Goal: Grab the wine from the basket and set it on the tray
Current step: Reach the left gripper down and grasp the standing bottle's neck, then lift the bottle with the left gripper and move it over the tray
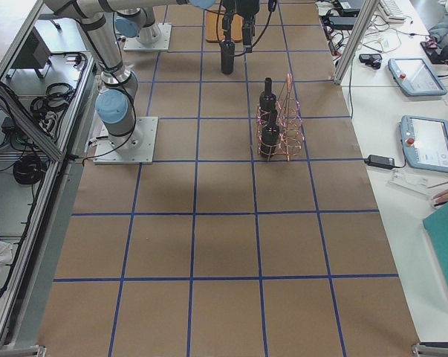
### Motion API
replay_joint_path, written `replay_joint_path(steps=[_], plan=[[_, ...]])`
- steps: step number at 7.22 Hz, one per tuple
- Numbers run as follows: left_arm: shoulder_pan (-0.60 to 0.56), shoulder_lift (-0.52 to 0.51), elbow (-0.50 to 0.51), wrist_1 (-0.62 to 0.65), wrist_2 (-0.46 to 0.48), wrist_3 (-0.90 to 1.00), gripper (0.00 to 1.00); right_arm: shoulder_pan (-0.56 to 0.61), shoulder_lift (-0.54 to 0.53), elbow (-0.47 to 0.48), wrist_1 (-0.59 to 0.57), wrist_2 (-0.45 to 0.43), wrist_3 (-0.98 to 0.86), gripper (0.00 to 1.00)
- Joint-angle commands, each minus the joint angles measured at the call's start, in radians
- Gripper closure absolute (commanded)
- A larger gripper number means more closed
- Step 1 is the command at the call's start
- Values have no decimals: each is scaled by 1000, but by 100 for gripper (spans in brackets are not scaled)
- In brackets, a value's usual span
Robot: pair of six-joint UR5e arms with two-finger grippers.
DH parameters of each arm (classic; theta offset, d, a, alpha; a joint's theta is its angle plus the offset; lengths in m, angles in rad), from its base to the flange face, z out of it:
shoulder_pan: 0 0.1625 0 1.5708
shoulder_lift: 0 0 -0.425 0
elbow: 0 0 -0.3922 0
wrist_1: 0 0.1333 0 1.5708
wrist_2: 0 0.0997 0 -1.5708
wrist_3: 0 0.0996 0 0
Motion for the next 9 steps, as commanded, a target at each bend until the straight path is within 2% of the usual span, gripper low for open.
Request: replay_joint_path(steps=[1,2,3,5,7,9], plan=[[9,12,12,-8,6,13,100,-1,0,2,0,8,1,0],[30,33,30,-29,26,45,100,-1,0,2,3,5,-2,0],[64,49,83,-83,90,68,100,-1,0,2,3,5,0,0],[194,78,133,-149,176,280,100,-1,0,2,1,5,0,0],[320,109,115,-138,174,347,100,-1,1,2,-2,8,-2,0],[472,118,89,-137,169,499,100,-1,1,2,-2,8,0,0]])
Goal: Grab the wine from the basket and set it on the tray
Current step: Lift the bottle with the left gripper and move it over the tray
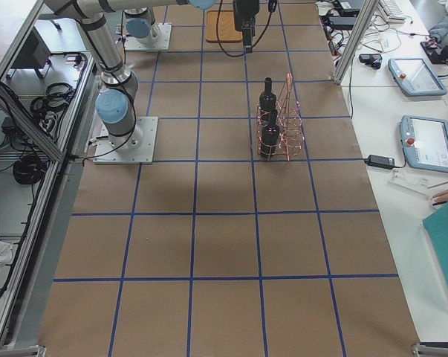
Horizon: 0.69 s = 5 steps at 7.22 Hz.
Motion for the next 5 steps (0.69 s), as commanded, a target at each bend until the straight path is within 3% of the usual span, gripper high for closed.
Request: replay_joint_path(steps=[1,5], plan=[[138,17,-42,-2,0,142,100,0,0,0,0,0,0,0],[306,8,-119,18,-10,230,100,0,0,0,0,2,1,0]])
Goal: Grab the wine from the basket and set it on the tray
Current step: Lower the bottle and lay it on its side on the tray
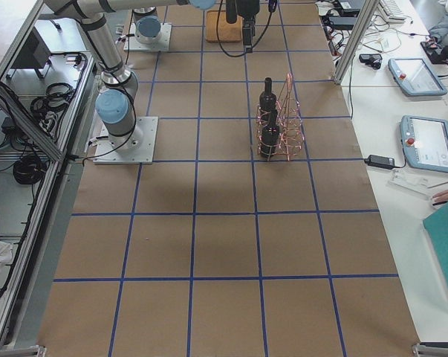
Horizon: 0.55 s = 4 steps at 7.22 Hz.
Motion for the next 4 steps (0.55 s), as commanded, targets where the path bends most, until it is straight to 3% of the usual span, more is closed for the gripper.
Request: replay_joint_path(steps=[1,4], plan=[[34,-17,-9,2,-1,14,100,0,3,0,0,5,0,0],[56,-25,-57,31,5,16,100,2,5,2,1,6,0,0]])
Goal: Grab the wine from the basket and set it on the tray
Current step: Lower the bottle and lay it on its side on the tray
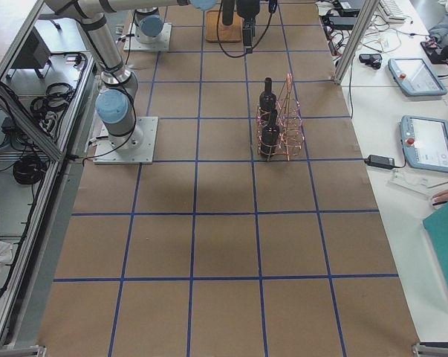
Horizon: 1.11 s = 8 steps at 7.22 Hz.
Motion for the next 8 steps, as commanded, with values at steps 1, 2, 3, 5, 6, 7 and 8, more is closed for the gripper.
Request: replay_joint_path(steps=[1,2,3,5,6,7,8], plan=[[8,-4,-16,11,5,1,100,1,0,0,1,-1,-1,0],[6,-4,-27,11,2,-1,100,1,-6,0,2,-4,-6,0],[8,-4,-28,9,7,-1,75,0,-6,0,2,-3,-8,0],[8,6,-22,-3,14,-18,0,1,-7,0,2,0,-8,0],[6,14,-12,-5,14,-48,0,1,-7,0,4,0,-11,0],[-1,32,7,-8,16,-115,0,1,-9,0,4,2,-5,0],[-9,43,62,-49,10,-225,0,3,-10,0,4,2,-3,0]])
